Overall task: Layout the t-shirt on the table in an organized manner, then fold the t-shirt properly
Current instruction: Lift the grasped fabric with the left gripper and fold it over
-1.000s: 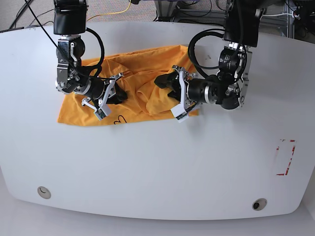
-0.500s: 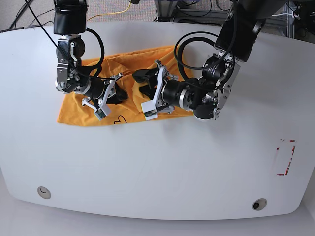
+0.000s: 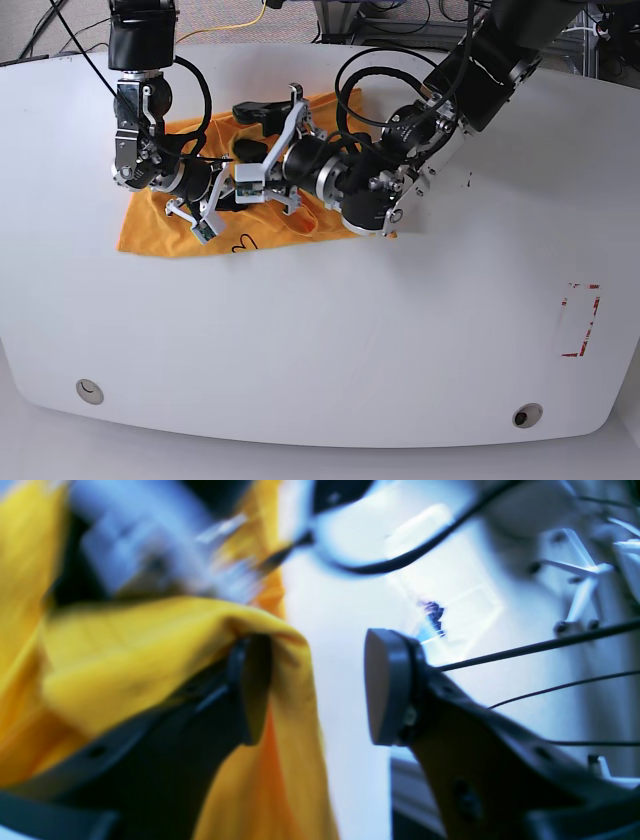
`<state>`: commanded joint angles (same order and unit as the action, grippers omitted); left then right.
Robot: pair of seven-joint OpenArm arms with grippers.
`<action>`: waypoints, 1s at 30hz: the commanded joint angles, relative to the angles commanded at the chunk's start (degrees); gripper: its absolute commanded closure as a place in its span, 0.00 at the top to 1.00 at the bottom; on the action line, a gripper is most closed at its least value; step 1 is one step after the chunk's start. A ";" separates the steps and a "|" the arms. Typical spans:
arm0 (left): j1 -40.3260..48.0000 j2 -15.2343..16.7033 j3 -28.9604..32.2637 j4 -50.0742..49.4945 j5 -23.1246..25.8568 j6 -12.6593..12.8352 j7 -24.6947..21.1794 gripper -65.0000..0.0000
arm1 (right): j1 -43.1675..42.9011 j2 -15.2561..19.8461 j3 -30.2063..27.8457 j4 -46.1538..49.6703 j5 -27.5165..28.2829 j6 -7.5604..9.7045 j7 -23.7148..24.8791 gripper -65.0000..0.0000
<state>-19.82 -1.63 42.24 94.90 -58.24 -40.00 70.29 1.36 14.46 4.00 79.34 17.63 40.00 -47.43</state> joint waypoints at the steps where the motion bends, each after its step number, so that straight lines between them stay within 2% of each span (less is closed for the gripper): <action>1: 0.00 0.00 0.00 0.70 0.00 0.00 0.00 0.51 | 0.00 0.00 -0.09 -0.09 0.00 0.00 0.00 0.19; 8: -0.79 -0.26 -0.44 1.67 0.00 0.00 0.00 0.51 | 0.00 0.00 -0.09 -0.09 -0.09 0.00 0.00 0.19; 12: -0.70 -2.46 -3.16 1.76 -0.09 0.00 0.00 0.51 | 0.00 0.00 -0.09 -0.09 -0.09 0.00 0.00 0.19; 16: -0.70 -2.99 -7.82 1.67 0.00 0.00 0.00 0.51 | 0.00 0.00 -0.09 -0.09 0.00 0.00 0.00 0.19; 22: -0.35 -4.57 -19.34 1.32 0.26 0.00 -0.09 0.51 | 0.00 0.00 -0.09 -0.09 0.09 0.00 0.00 0.19; 25: 0.35 -5.01 -24.62 1.23 3.25 0.00 -0.09 0.51 | 0.00 0.00 -0.09 -0.09 0.18 0.00 0.00 0.19; 30: 2.02 -5.01 -28.48 1.23 13.89 0.00 -1.58 0.51 | 0.00 0.00 -0.09 -0.09 0.18 0.00 0.00 0.19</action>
<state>-17.80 -6.64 13.76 96.13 -44.35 -40.00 68.70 1.36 14.46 3.91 79.25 17.80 40.00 -47.43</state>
